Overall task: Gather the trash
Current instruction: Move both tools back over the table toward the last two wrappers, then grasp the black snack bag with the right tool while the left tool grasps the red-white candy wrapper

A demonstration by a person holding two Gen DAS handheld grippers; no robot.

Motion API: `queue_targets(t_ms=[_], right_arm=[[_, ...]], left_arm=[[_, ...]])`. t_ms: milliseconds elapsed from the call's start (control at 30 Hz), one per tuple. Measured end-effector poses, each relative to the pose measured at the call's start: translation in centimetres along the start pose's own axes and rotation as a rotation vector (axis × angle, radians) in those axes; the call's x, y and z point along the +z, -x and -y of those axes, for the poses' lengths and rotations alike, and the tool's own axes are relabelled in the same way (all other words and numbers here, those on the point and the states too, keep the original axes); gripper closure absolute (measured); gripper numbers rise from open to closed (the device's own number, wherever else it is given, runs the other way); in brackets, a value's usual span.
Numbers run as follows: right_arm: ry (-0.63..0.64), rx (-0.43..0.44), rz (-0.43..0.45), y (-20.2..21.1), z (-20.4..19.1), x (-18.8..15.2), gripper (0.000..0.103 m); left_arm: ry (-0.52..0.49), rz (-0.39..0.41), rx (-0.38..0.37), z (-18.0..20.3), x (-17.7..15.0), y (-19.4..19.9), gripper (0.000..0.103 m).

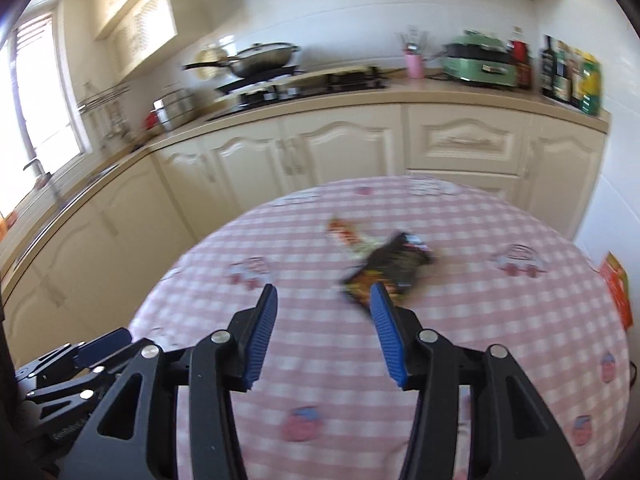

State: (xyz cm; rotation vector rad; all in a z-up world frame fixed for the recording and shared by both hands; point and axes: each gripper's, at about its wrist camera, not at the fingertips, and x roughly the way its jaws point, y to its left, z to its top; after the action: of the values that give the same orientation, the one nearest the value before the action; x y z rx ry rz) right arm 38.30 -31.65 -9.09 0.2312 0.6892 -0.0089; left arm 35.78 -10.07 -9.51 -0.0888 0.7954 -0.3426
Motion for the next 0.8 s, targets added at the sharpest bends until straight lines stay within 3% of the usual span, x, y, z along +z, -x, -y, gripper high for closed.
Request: queue_targets(t_ms=[167,433,500,567,800], right_arm=[[-0.078,-0.017,-0.075,-2.9,5.8,0.1,0.055],[-0.110,0.029,-0.206,-9.6,7.7,1.5,0.056],[-0.063,0.010,-0.197,-10.1,7.3,1.9,0.078],[-0.024,0.003,-0.184,-10.5,7.2,2.4,0.090],[-0.021,-0.082,-0.105,-10.7,9.9,4.8,0.093]], left_arm=[[-0.032,-0.026,-0.009,3.6,1.2,-3.0,0.050],[-0.047,-0.060,0.007,5.6,3.8,-7.1,0.044],[-0.052,-0.070,0.010,5.9,4.5,-8.3,0.043],[-0.046,-0.080,0.001,6.1,5.0,-9.3,0.042],[-0.034,-0.109,-0.023,7.8,6.7,-13.2,0.042]])
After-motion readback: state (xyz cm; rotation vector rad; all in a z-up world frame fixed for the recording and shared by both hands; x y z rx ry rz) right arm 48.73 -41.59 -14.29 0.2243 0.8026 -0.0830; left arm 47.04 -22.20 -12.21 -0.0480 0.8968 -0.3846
